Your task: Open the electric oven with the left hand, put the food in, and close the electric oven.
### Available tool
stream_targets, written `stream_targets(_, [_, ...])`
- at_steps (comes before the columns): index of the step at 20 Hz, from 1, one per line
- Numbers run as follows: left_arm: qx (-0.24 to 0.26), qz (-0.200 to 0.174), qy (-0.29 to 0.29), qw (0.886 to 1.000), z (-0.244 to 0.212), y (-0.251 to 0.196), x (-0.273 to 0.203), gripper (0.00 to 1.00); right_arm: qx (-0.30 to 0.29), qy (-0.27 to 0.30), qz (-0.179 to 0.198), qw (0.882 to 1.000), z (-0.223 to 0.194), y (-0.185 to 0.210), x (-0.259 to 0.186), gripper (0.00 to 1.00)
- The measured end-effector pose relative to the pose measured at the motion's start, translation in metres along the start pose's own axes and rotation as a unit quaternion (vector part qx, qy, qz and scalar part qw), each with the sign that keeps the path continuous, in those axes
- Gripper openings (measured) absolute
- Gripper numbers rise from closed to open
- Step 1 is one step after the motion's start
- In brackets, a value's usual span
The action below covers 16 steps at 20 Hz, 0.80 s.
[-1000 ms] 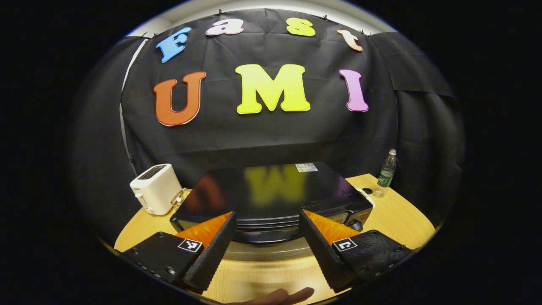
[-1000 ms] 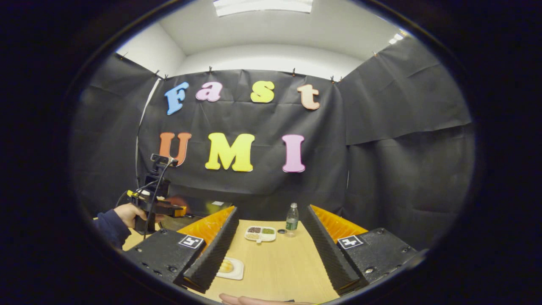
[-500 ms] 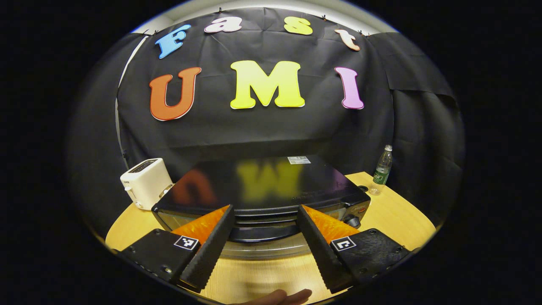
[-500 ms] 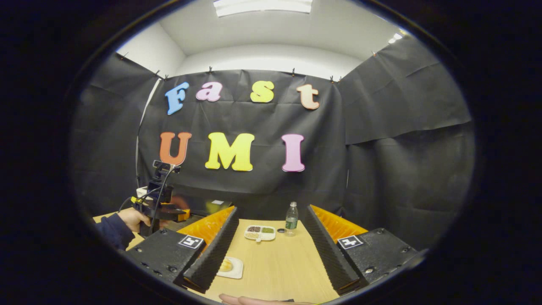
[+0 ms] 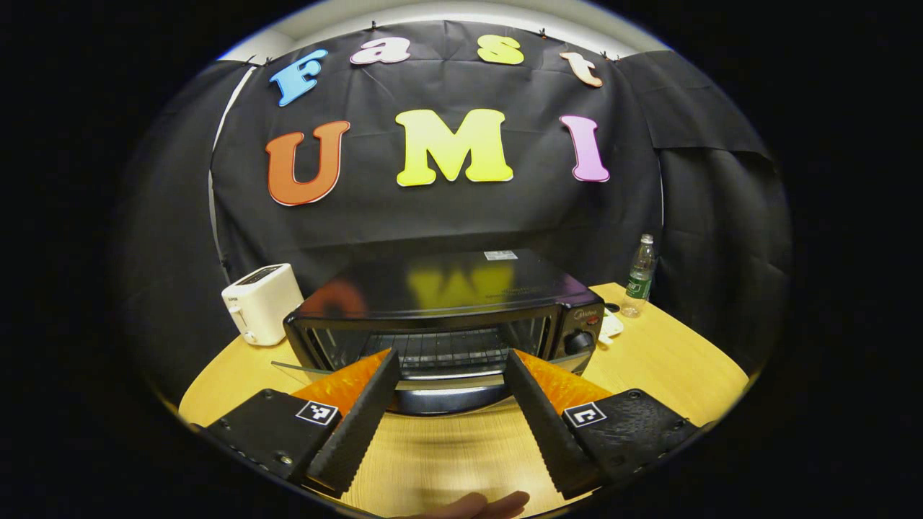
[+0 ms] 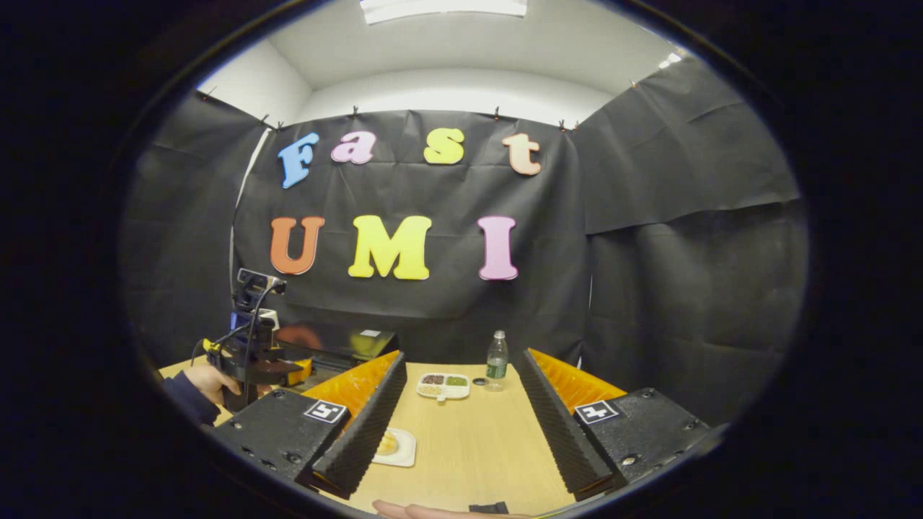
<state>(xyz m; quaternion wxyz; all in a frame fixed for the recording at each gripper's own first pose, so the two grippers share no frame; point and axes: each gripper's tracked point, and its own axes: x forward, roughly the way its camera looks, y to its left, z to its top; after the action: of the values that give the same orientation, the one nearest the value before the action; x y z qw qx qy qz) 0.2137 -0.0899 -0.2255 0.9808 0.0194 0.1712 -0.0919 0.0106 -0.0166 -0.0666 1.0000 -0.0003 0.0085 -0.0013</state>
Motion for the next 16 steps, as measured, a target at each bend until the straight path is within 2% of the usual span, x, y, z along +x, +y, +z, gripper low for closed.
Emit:
stream_targets(2, [0.002, 0.003, -0.004, 1.000, -0.010, -0.002, -0.010, 1.00, 0.006, 0.004, -0.002, 1.000, -0.005, -0.001, -0.001, 1.00])
stream_targets(6, [0.009, 0.018, -0.003, 1.000, -0.031, -0.001, -0.027, 0.98, -0.001, 0.009, -0.002, 1.000, -0.014, 0.003, -0.003, 1.00])
stream_targets(7, [-0.013, 0.015, 0.002, 1.000, -0.038, -0.002, -0.031, 0.92, -0.002, 0.010, -0.002, 1.000, -0.017, 0.004, -0.003, 1.00])
stream_targets(8, [-0.027, 0.015, 0.000, 1.000, -0.044, -0.003, -0.035, 0.92, -0.001, 0.013, 0.000, 1.000, -0.019, 0.006, -0.004, 1.00])
stream_targets(9, [-0.028, 0.010, -0.003, 1.000, -0.048, -0.004, -0.038, 0.97, -0.001, 0.014, 0.003, 1.000, -0.021, 0.010, -0.003, 1.00])
stream_targets(11, [-0.013, 0.007, -0.005, 1.000, -0.058, -0.008, -0.042, 0.96, -0.006, 0.020, 0.007, 1.000, -0.029, 0.014, -0.002, 1.00])
stream_targets(14, [-0.023, 0.004, 0.012, 1.000, -0.079, -0.009, -0.050, 0.96, -0.009, 0.031, 0.013, 0.999, -0.039, 0.025, 0.001, 1.00])
stream_targets(16, [-0.012, 0.000, 0.014, 1.000, -0.089, -0.013, -0.053, 0.98, -0.012, 0.034, 0.018, 0.999, -0.044, 0.031, 0.002, 1.00])
